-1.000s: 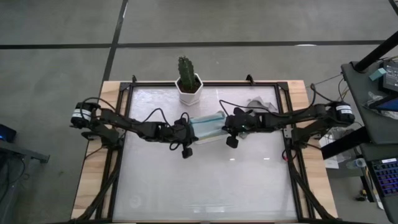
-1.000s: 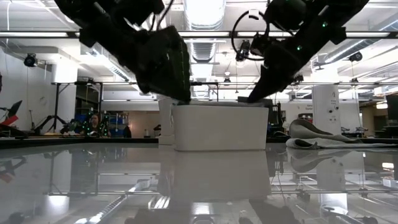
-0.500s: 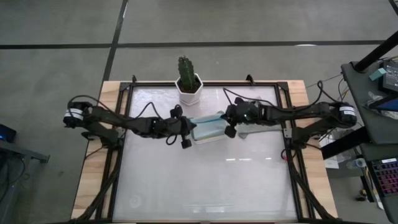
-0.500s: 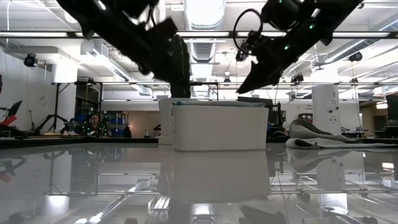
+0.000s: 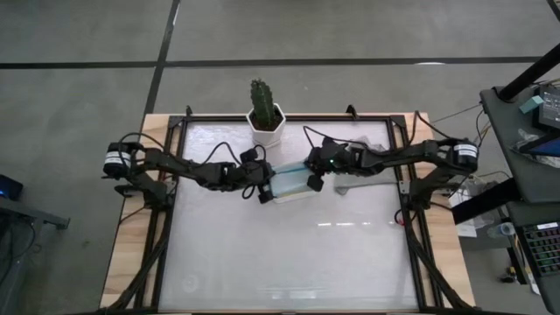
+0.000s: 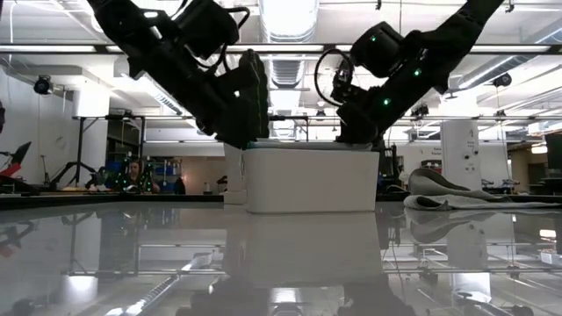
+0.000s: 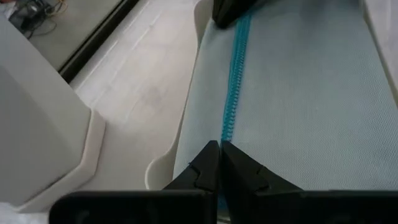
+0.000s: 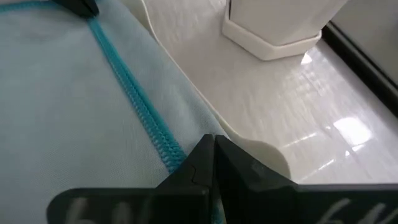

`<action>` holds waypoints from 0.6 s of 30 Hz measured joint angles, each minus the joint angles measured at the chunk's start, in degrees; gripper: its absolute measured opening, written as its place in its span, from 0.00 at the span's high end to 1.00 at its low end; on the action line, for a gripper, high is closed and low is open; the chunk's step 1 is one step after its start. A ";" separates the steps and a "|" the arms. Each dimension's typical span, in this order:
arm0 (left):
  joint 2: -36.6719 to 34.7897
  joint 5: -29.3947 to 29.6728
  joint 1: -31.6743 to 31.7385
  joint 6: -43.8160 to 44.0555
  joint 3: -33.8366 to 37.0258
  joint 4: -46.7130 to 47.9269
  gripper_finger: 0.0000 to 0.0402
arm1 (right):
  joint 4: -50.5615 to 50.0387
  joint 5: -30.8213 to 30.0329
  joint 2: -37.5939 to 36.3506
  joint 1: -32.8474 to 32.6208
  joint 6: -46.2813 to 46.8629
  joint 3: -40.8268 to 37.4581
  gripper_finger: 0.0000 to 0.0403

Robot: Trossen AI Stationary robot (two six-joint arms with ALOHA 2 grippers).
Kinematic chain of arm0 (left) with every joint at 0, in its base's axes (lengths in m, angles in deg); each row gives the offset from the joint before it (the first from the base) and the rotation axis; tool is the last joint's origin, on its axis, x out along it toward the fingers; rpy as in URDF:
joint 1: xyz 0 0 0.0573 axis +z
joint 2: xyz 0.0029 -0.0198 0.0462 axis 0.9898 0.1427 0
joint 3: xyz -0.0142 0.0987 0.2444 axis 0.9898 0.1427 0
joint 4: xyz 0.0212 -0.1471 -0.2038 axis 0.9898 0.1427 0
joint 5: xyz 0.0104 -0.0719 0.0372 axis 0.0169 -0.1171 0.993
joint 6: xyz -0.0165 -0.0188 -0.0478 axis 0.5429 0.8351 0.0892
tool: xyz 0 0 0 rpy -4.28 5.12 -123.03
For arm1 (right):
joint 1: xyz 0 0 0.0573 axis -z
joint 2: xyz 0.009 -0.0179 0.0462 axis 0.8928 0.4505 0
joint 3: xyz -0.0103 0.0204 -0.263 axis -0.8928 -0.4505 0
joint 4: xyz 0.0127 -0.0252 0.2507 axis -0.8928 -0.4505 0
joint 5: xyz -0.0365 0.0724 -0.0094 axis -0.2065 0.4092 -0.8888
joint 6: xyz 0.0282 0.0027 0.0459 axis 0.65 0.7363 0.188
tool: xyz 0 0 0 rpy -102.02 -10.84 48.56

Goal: Fold microfiber towels
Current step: Put the light blue towel into the bin, then fold the gray towel

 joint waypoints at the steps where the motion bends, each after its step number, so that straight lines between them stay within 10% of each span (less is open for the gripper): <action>1: 0.00 0.00 0.00 0.28 0.06 0.00 1.00 | 0.06 0.00 0.40 0.00 0.03 -0.01 0.98; 18: -6.00 -0.04 -2.01 1.38 -1.57 -0.27 1.00 | -11.81 -2.24 -13.88 1.20 8.23 0.22 0.97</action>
